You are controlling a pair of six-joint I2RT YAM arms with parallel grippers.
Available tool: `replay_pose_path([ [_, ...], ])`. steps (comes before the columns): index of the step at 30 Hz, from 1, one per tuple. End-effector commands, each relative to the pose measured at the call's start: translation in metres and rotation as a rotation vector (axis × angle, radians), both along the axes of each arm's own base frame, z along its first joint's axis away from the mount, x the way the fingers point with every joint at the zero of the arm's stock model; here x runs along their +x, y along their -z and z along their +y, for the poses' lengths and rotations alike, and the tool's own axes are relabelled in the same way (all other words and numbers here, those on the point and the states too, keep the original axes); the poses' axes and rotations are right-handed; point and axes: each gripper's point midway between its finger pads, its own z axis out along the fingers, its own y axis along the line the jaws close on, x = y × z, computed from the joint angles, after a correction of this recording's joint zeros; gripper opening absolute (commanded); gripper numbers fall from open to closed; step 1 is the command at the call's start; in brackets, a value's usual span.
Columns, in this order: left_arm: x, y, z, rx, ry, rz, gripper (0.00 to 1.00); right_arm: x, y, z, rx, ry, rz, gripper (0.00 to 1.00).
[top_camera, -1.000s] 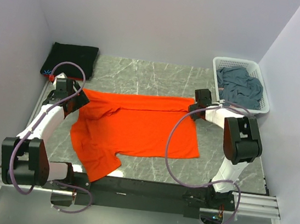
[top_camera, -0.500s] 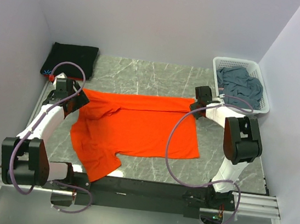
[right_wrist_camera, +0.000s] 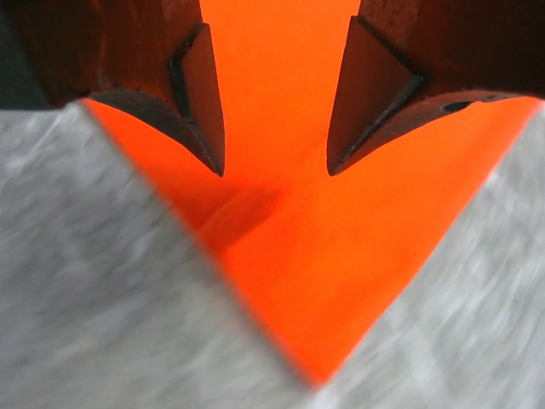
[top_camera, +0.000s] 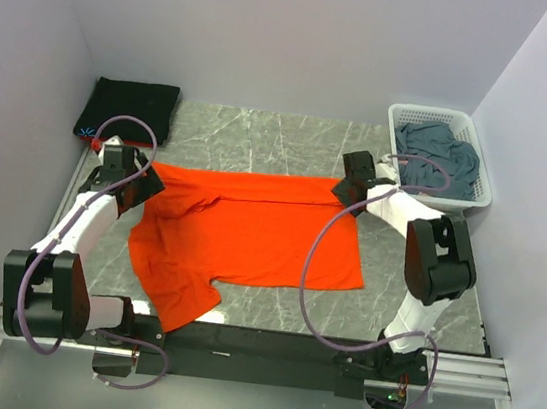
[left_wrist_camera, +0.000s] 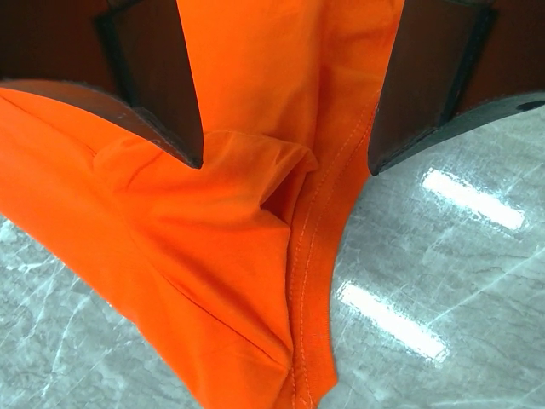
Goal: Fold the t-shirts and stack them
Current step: Fold the tshirt
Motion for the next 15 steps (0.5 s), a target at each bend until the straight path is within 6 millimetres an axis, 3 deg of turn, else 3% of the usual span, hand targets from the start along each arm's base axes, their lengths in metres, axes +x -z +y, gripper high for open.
replay_pose_path([
  [1,0.001,-0.006,-0.001,0.03,0.011,-0.023,0.84,0.001,-0.058,0.022,-0.098,-0.181,-0.115,0.59],
  [3,-0.002,-0.009,0.003,0.064,-0.002,-0.008,0.84,-0.004,-0.078,0.051,-0.098,-0.327,-0.19,0.57],
  [6,-0.006,-0.016,-0.002,0.093,0.01,-0.009,0.84,-0.027,-0.081,0.096,0.0,-0.514,-0.225,0.54],
  [8,-0.008,-0.023,-0.018,0.104,0.053,-0.014,0.83,-0.046,-0.066,0.108,0.058,-0.565,-0.185,0.54],
  [12,-0.025,-0.032,-0.036,0.102,0.08,0.003,0.81,-0.081,-0.038,0.107,0.119,-0.588,-0.116,0.54],
  [15,-0.042,-0.023,-0.043,0.052,0.063,0.024,0.8,-0.098,-0.025,0.1,0.112,-0.6,-0.058,0.54],
])
